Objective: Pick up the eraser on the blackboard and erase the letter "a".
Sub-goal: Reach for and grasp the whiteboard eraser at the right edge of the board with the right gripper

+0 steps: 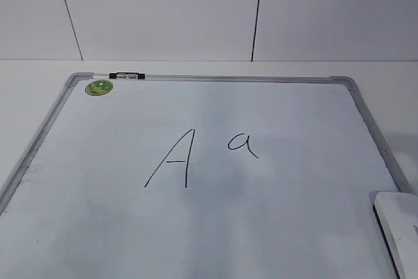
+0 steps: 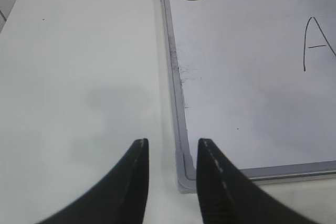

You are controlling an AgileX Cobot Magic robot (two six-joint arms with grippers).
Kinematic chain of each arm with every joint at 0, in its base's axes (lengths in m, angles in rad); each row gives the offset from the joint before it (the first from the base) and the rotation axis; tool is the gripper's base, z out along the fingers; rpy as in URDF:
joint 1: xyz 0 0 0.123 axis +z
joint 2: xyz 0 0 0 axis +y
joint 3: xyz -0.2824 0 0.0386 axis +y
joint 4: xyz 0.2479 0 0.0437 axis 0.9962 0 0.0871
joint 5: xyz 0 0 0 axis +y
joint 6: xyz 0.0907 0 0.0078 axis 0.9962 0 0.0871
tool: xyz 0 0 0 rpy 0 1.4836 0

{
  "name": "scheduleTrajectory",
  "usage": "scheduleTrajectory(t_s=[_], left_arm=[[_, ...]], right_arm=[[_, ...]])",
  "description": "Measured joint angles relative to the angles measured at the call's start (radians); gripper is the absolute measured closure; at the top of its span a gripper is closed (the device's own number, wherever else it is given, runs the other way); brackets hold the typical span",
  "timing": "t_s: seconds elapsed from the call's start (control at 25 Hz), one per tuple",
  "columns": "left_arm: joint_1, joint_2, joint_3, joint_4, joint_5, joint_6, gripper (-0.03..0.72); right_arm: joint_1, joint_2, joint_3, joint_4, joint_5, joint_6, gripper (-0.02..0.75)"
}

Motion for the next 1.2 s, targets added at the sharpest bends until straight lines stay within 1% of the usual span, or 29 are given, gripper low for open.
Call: scheduleTrajectory(t_s=[0.16,0.24,0.44,0.64,0.96,1.2], left_arm=[[0.000,0.000,0.000,0.000,0.000,0.000,0.449],[0.000,0.000,0.000,0.000,0.000,0.000,0.449],[0.000,0.000,0.000,0.000,0.000,0.000,0.449],[0.000,0.000,0.000,0.000,0.000,0.000,0.449],[0.000,0.000,0.000,0.000,0.000,0.000,0.449],[0.000,0.000,0.000,0.000,0.000,0.000,0.449]], right_arm=[[0.041,0.111,0.000,0.005,0.021,0.002,0.146],[0.045,0.165,0.000,0.013,0.021,0.002,0.146],[0.045,0.282,0.000,0.022,0.025,0.002,0.146],[0.045,0.370,-0.004,0.059,0.007,0.002,0.146],[0.045,0.474,-0.065,0.113,-0.024,0.002,0.146],[0.045,0.564,-0.079,0.144,-0.036,0.002,0.146]])
